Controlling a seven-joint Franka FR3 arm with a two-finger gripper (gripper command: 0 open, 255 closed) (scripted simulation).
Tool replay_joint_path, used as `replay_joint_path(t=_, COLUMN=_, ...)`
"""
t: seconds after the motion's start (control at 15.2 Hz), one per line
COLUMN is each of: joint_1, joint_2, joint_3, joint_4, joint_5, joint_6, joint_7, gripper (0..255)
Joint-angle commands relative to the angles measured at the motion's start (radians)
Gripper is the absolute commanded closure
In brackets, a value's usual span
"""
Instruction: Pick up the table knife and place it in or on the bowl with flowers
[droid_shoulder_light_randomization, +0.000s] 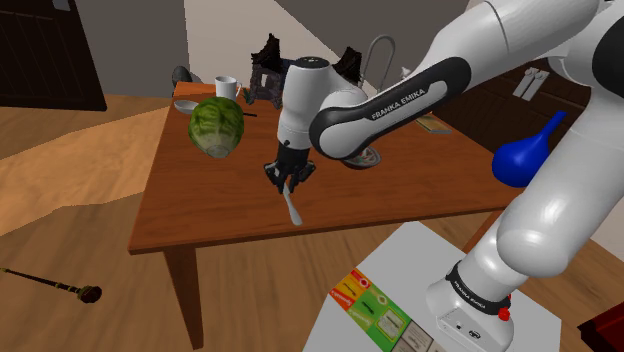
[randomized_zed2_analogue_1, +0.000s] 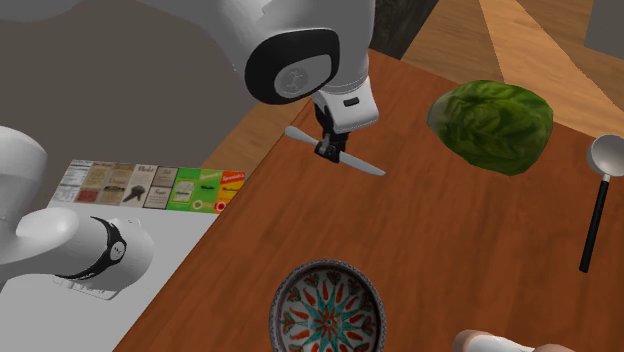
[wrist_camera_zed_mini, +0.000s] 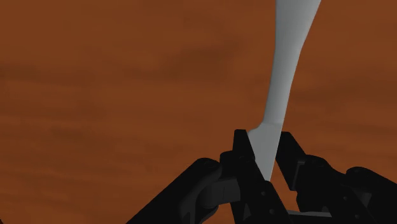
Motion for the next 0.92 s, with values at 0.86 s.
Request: replay_joint_path(t=0.86, joint_1=-0.009, joint_2=-0.108, joint_3=-0.001, joint_4=0.074, joint_5=0.089, joint_6=-0.190, joint_7=-0.083, gripper=255)
